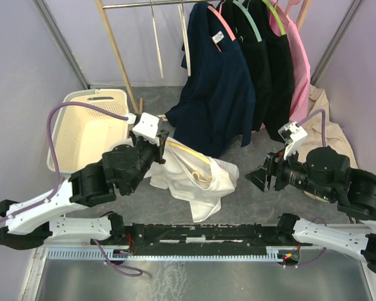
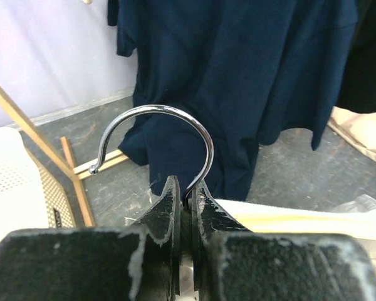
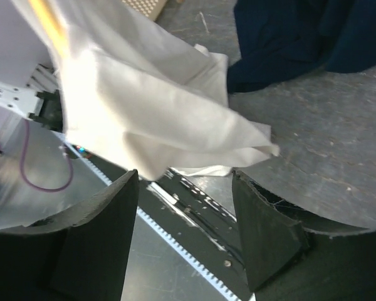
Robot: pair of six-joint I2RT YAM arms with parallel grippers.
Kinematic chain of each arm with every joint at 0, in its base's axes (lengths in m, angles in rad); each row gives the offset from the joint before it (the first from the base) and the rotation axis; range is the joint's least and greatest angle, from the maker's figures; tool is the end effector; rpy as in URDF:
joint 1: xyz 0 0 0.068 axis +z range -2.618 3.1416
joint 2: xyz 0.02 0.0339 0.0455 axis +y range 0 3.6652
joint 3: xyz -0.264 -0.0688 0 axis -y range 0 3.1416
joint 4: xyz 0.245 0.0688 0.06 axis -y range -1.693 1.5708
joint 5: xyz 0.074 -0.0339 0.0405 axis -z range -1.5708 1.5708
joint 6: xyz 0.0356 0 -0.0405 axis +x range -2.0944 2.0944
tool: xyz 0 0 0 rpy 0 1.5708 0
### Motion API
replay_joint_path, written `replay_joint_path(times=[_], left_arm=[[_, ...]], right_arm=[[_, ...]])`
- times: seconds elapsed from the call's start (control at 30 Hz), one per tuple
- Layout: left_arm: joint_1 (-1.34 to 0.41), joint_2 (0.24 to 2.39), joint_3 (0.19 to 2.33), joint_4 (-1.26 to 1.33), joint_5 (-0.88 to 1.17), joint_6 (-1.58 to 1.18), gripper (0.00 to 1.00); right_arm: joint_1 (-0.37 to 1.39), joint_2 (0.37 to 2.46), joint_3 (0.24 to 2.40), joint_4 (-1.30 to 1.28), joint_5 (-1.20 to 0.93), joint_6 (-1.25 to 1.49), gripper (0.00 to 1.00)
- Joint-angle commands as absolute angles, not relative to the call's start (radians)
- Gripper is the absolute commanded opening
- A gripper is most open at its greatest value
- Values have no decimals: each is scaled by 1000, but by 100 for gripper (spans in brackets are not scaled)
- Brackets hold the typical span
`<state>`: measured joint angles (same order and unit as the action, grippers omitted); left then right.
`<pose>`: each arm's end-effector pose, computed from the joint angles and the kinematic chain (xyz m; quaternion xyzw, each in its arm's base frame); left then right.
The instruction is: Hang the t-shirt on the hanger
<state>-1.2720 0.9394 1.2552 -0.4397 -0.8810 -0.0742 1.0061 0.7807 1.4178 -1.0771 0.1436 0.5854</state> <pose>0.0776 -0.1585 0.4478 0.1491 0.7191 -0.1234 0.6674 0.0538 0.0754 0.4467 -0.1383 0.8317 0.3394 0.4172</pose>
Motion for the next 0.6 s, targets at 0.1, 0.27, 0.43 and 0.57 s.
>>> replay_joint_path(times=[0.1,0.27,0.43,0.57], left_arm=[[-1276,860,1313,-444,-696,-132,3],[-1276,844,1349,-474,-623,-147,3],[-1276,846,1364,-477,-595,-147,3],[-1276,862,1381,-480,-580,-146,3]], right_arm=[[1010,639,1220,-994,177,492,65],[1010,547,1080,-843,4,456,73],[1010,551,1007,-756,-106,412,80],[1010,609,973,-701,-184,396,83]])
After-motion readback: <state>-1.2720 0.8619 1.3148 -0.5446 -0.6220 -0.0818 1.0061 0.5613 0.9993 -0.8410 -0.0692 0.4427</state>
